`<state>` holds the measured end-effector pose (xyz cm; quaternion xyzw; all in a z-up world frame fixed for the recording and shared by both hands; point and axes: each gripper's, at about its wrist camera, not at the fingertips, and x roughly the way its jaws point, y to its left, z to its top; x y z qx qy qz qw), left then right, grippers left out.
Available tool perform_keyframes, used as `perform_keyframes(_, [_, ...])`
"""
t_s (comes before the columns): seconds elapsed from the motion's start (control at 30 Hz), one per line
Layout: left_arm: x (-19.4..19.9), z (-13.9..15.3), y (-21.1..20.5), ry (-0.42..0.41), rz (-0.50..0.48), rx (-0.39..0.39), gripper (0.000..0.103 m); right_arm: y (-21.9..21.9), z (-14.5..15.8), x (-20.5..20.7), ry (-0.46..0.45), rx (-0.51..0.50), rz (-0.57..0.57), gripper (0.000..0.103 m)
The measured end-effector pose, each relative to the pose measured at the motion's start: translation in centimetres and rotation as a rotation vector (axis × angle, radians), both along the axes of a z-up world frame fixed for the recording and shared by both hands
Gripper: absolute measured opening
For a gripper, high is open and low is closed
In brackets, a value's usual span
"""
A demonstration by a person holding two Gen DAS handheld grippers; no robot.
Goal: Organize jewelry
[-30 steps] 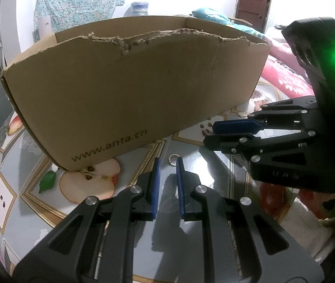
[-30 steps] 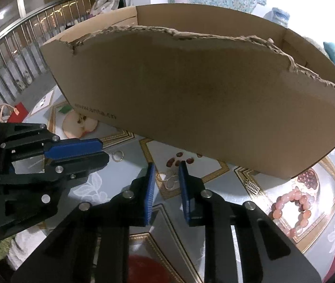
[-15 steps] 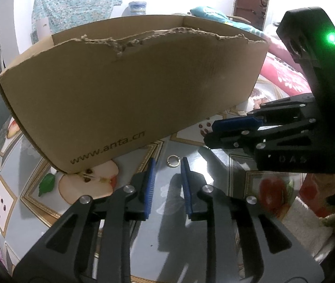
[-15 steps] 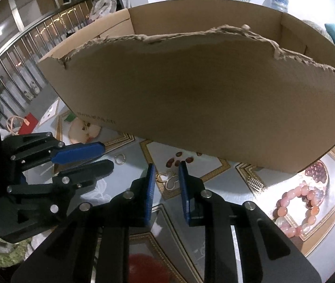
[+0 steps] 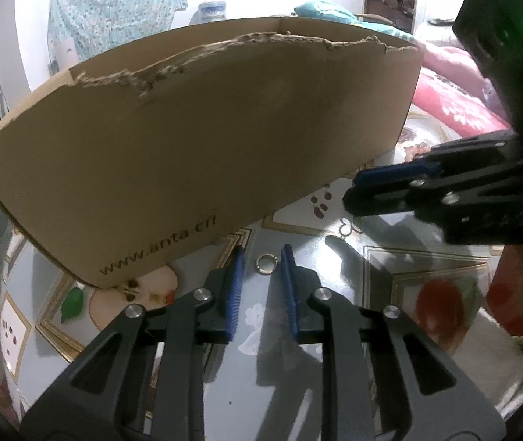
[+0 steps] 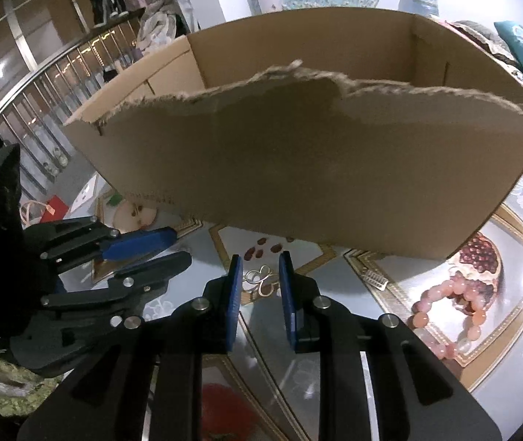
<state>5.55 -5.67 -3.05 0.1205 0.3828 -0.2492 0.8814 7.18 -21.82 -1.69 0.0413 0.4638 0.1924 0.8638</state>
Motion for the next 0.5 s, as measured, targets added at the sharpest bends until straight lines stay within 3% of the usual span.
perform_keyframes(0.07, [0.0,0.0,-0.3,-0.003,-0.001,0.009,0.01,-0.4,0.2,-0.1,-0.005,0.009,-0.008,0.02])
perform_keyframes(0.4, [-0.1,0.2,-0.3,0.005,0.016,-0.001,0.009,-1.5,1.6,-1.5,-0.036,0.035,-0.034,0.02])
perform_keyframes(0.43, [-0.2,0.3,-0.3,0.002,0.016,-0.003,0.0,-1.6,1.7,-1.7,-0.04,0.037,-0.037,0.02])
perform_keyframes(0.5, [-0.3,0.4,0.0,0.002,0.018,-0.006,0.0,-1.9,2.1,-2.0,-0.049,0.042,-0.041,0.02])
